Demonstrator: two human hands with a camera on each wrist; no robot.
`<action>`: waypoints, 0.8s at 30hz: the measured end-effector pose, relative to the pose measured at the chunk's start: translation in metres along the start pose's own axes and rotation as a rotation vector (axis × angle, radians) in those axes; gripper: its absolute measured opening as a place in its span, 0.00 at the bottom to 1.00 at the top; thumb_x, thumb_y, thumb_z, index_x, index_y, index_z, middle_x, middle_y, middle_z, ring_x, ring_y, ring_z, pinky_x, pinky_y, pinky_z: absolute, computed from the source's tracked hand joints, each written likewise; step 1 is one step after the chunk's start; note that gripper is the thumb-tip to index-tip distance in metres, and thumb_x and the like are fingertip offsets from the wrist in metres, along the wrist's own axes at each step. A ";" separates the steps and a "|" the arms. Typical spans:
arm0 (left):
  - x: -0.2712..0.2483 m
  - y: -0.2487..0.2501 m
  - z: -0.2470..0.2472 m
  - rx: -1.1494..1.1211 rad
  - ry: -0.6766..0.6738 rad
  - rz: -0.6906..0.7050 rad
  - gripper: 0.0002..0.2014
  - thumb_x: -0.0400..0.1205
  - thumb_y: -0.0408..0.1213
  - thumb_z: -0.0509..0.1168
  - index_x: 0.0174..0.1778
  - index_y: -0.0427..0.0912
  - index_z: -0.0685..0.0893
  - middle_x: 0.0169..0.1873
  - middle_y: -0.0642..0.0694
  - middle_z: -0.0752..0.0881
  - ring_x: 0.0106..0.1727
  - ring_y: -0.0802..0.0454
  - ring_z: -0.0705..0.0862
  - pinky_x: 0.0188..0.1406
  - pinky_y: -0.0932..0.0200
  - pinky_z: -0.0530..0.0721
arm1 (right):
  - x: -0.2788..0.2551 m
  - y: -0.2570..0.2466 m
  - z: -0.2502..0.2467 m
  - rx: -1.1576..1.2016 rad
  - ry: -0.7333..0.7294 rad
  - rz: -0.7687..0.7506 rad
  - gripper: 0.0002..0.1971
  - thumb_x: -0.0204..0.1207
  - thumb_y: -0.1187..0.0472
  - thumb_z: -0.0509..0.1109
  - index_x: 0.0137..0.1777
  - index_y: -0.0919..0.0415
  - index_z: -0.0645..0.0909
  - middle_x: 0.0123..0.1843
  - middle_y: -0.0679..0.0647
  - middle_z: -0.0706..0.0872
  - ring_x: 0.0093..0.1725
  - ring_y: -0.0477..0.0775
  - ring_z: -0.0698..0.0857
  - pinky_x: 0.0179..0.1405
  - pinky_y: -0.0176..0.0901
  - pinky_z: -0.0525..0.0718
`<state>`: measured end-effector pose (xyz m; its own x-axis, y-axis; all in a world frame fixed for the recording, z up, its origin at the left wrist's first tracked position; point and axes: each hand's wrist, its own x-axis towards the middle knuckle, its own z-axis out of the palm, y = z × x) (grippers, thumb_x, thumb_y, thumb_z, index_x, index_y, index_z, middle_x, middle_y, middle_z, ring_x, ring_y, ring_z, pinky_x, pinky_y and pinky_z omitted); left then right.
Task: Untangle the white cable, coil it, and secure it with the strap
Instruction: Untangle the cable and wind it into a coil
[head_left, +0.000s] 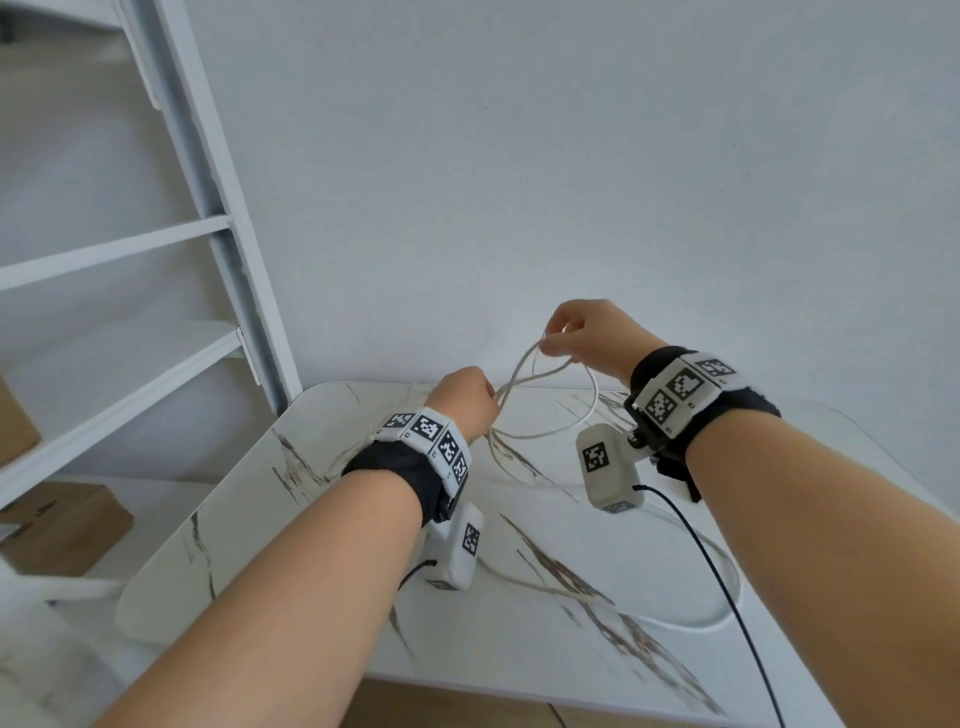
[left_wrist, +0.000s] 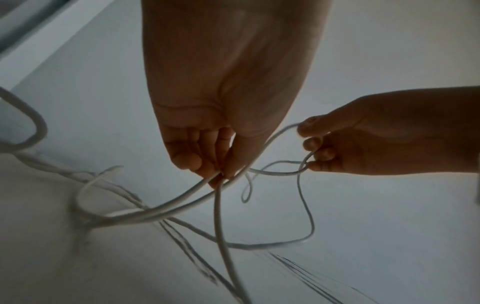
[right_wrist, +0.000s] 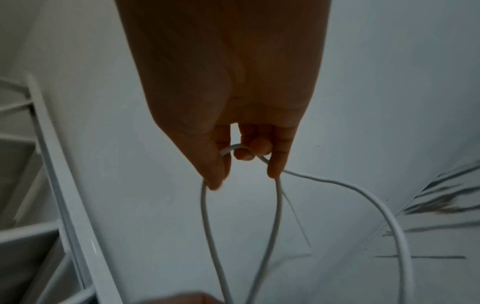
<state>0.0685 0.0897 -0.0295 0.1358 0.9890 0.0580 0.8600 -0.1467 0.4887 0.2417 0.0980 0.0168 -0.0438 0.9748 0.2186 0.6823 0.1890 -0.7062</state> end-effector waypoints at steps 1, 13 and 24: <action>0.000 -0.004 -0.001 0.006 -0.010 -0.011 0.07 0.83 0.30 0.59 0.46 0.36 0.82 0.49 0.36 0.87 0.51 0.41 0.83 0.46 0.57 0.76 | -0.001 -0.002 -0.005 0.123 0.061 0.008 0.08 0.75 0.58 0.74 0.38 0.58 0.80 0.36 0.52 0.80 0.35 0.51 0.80 0.41 0.46 0.81; -0.004 -0.003 -0.011 -0.277 0.027 0.049 0.27 0.77 0.41 0.72 0.73 0.52 0.75 0.68 0.43 0.75 0.66 0.45 0.78 0.64 0.56 0.76 | -0.006 -0.027 -0.033 0.588 0.389 0.065 0.20 0.79 0.52 0.67 0.28 0.62 0.77 0.29 0.53 0.77 0.24 0.55 0.77 0.42 0.51 0.87; -0.008 0.026 -0.025 -0.414 -0.041 0.112 0.16 0.83 0.41 0.66 0.65 0.39 0.82 0.63 0.45 0.83 0.64 0.48 0.81 0.55 0.61 0.73 | -0.014 -0.038 -0.044 0.833 0.425 -0.032 0.24 0.83 0.52 0.65 0.26 0.64 0.75 0.27 0.56 0.76 0.25 0.56 0.83 0.53 0.59 0.90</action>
<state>0.0770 0.0780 0.0047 0.2435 0.9647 0.1002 0.5699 -0.2259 0.7900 0.2486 0.0717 0.0697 0.3291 0.8739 0.3577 -0.0647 0.3988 -0.9148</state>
